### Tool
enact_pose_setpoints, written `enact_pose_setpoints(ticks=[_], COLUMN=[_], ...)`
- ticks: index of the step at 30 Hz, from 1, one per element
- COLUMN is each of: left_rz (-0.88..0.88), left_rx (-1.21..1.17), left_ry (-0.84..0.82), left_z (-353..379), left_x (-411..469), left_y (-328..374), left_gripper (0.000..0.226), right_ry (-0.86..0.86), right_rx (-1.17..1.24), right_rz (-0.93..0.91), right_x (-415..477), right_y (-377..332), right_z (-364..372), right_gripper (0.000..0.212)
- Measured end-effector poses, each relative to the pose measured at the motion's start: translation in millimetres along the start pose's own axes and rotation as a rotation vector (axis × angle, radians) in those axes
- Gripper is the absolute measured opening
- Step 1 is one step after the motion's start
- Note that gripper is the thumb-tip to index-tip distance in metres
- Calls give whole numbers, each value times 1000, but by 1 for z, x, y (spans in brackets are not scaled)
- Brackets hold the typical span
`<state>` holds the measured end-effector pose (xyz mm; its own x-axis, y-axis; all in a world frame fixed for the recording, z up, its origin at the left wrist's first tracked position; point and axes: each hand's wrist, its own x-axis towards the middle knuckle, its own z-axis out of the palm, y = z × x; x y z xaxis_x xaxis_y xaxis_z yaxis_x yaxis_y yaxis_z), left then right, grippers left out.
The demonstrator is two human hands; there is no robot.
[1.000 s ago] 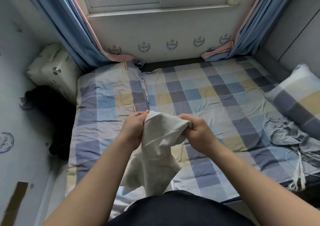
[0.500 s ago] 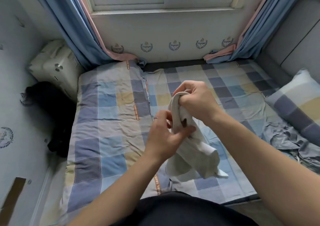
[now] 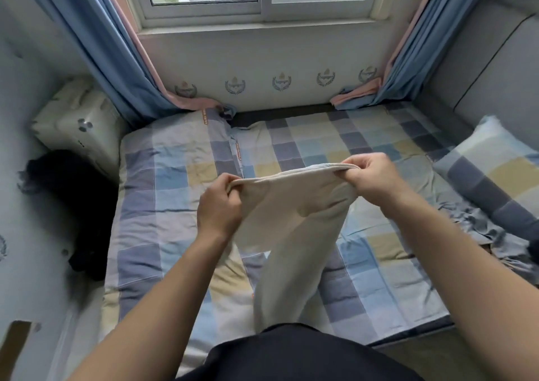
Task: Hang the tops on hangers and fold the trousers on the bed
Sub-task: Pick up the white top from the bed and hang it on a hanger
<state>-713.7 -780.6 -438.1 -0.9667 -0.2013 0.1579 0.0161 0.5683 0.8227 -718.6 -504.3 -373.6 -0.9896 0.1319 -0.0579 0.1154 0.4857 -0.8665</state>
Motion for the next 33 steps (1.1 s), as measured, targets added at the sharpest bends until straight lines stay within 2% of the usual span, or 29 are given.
enact_pose_setpoints(ticks=[6,9,11,14,17,19,24,28,29,31,33], left_rz=[-29,-60,-94,-105,-102,-117,-137,-272,-331,-422,-461], left_rx=[-230,-358,-485,-604,-650,-675,-650,-701,-729,-760,-779], left_ry=[-9,-24,-36,-48,-23,10,23,-18,-22,-25,-49], left_z=[-12,-15,-16,-22,-32,-42,-60,-52,-47,-38,-27], left_x=[8,16,18,19,22,26,32,29,28,25,21], left_y=[2,8,16,28,34,35,28,22,21,22,24], left_gripper=[27,22,27,20,20,22,24,25,25,24,24], right_ry=[-171,-204,-249,-294,-245,-187,-164,4,29,-58,-332], right_rx=[-14,-198,-271,-443,-570,-513,-137,-151,-172,-133,-45], right_rz=[64,39,63,119,198,233,187,82,43,-45,-81], right_x=[-9,-13,-13,-9,-5,-2,0,6,5,-1,-17], right_y=[27,39,50,71,88,96,101,79,69,44,19], right_z=[5,13,20,32,33,29,24,22,21,20,27], right_gripper=[16,20,26,27,24,25,19,6,15,28,46])
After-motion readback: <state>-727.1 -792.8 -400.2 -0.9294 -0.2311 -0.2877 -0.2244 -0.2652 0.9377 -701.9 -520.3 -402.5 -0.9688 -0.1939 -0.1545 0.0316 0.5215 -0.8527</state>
